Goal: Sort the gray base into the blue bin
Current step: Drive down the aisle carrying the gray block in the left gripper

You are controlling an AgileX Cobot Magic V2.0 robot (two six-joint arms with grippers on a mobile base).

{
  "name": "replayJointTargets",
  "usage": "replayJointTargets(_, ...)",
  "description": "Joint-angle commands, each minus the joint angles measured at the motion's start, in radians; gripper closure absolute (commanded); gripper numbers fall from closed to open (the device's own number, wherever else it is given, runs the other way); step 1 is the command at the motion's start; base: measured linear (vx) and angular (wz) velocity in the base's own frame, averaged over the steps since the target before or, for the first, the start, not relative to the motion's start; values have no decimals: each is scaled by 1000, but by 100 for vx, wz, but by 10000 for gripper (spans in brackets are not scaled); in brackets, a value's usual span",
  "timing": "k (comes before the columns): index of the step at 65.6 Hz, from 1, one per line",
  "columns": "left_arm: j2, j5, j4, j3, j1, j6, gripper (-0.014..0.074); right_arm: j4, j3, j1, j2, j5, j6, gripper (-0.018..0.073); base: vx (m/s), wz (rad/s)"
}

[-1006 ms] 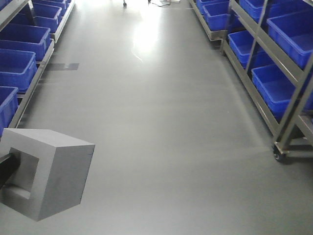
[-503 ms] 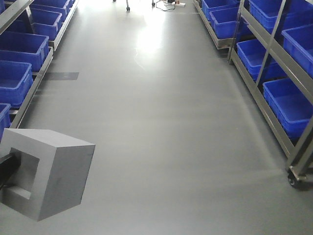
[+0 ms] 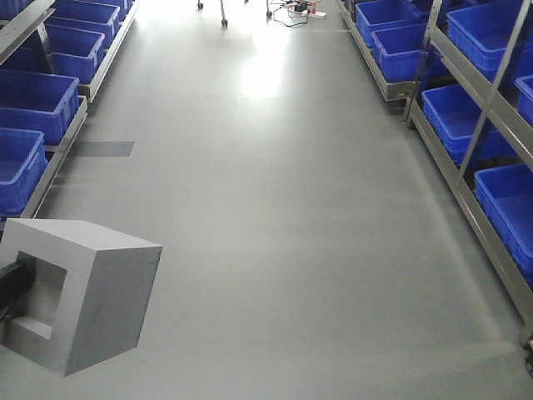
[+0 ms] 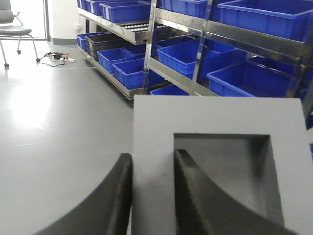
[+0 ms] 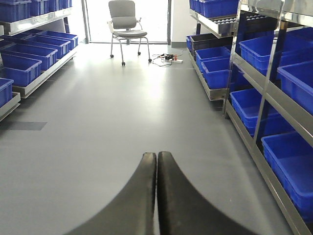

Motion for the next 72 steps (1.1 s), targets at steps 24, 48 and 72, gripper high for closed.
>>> replayJointTargets(24, 0, -105, -9, -30, -5, -7, 602, -6, 14, -5, -12, -75, -5, 568, 46, 6)
replayJointTargets(48, 0, -105, -9, -30, -5, -7, 602, -6, 14, -5, -12, -75, -5, 568, 44, 5)
replayJointTargets(72, 0, -105, -9, -30, -5, -7, 602, -6, 14, -5, -12, -75, -5, 568, 42, -2)
